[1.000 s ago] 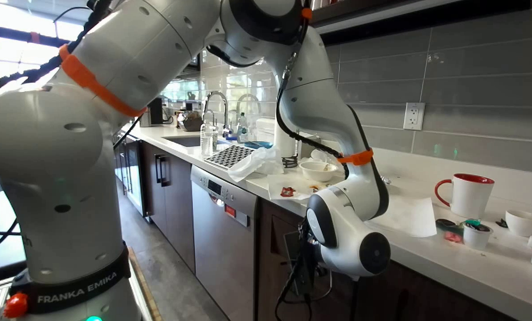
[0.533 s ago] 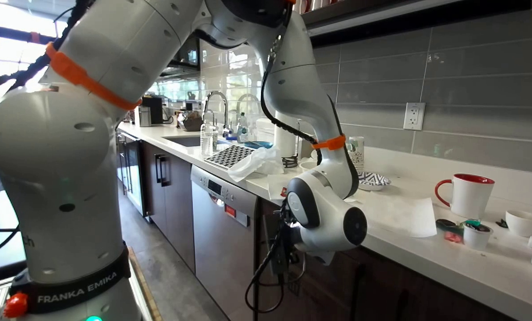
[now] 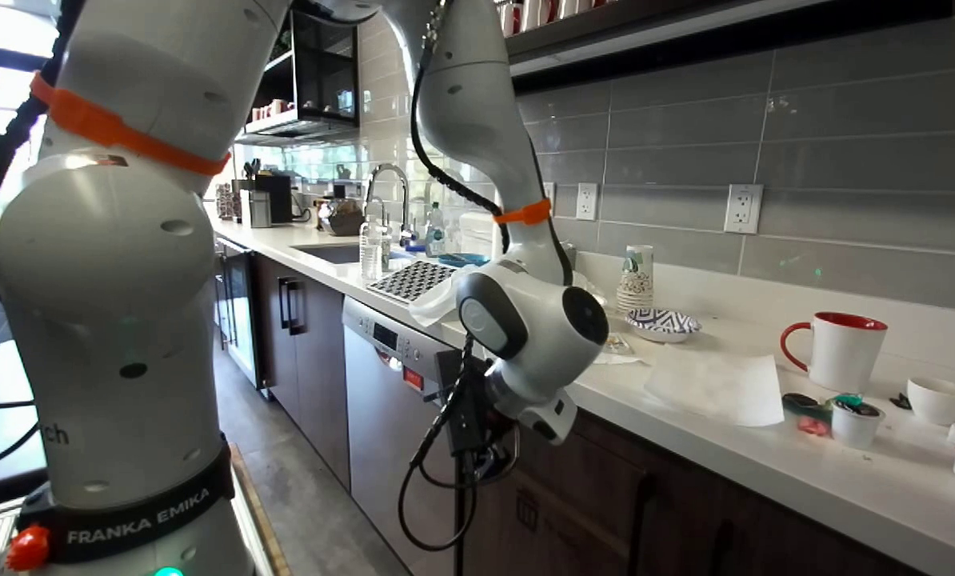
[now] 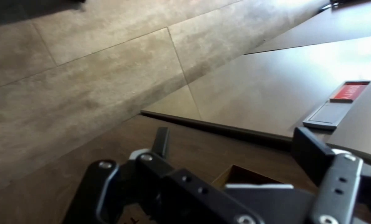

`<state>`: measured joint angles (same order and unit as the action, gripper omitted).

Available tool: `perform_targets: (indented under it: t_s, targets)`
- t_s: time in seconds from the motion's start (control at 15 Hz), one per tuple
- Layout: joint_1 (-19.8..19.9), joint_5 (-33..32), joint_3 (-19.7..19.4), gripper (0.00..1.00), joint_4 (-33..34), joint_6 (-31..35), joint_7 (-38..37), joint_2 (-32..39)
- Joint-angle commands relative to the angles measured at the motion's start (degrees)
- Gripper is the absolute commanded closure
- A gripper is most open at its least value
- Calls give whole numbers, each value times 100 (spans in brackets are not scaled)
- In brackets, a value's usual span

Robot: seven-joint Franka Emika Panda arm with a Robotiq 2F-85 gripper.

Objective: Place one of the small white containers in the trash can beneath the counter to the right of the dishwasher

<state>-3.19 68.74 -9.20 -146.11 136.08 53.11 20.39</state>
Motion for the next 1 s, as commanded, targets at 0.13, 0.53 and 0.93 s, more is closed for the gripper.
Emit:
perform_targets:
  t_s: [0.13, 0.53, 0.93]
  targets:
    - [-156, -1745, 383, 0, -827, 1173, -1884, -1191]
    - [-3, -3903, 668, 0, -1278, 2017, -3261, -1916]
    - [122, -5590, 732, 0, -1451, 2486, -4257, -2589]
